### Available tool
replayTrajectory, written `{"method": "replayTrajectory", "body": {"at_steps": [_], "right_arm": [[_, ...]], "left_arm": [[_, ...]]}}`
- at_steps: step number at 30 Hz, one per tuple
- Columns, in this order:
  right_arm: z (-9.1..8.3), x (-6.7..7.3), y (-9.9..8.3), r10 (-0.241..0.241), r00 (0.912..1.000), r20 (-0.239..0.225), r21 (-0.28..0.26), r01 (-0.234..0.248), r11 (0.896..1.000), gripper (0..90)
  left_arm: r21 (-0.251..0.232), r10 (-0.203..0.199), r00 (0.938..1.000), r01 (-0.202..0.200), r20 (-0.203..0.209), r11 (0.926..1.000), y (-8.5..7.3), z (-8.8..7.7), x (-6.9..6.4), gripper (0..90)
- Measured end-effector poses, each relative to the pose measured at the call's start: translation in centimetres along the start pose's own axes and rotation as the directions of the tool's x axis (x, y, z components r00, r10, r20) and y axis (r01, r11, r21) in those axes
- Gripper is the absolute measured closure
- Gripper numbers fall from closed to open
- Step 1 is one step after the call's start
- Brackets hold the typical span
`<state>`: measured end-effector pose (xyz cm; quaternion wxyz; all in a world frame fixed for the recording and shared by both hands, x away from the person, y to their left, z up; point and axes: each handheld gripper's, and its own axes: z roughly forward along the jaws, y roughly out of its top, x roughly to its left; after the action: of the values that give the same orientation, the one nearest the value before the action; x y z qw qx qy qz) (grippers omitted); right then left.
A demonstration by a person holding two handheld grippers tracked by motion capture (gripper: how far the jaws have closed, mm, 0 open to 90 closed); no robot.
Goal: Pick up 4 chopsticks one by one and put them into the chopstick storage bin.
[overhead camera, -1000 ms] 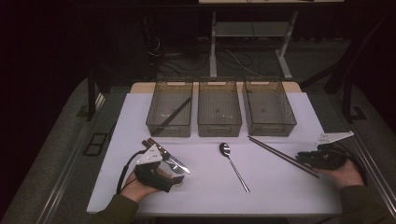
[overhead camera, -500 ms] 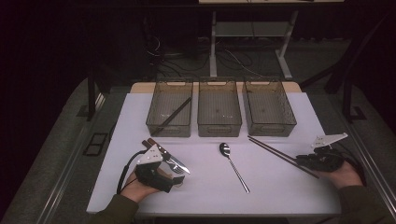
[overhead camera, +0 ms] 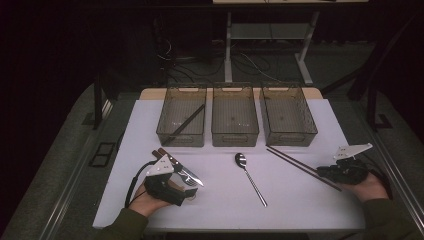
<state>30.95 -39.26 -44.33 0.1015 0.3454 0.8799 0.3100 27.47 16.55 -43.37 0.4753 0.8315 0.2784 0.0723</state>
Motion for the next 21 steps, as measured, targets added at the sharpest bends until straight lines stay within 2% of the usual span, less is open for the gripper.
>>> {"method": "replayTrajectory", "body": {"at_steps": [6, 21], "right_arm": [[-0.1, 0.2, 0.1, -0.003, 0.9998, -0.020, -0.011, 0.003, 1.000, 84.0], [-1.7, 0.2, 0.3, 0.031, 0.9985, -0.044, -0.113, -0.036, 0.993, 84.2]], "left_arm": [[0.004, 0.010, 0.9999, -0.010, 0.004, 0.9999, 0.0, 0.0, 0.0, 2.5], [0.002, 0.009, 0.9999, -0.009, 0.006, 1.0000, 0.0, 0.0, -0.1, 2.9]]}}
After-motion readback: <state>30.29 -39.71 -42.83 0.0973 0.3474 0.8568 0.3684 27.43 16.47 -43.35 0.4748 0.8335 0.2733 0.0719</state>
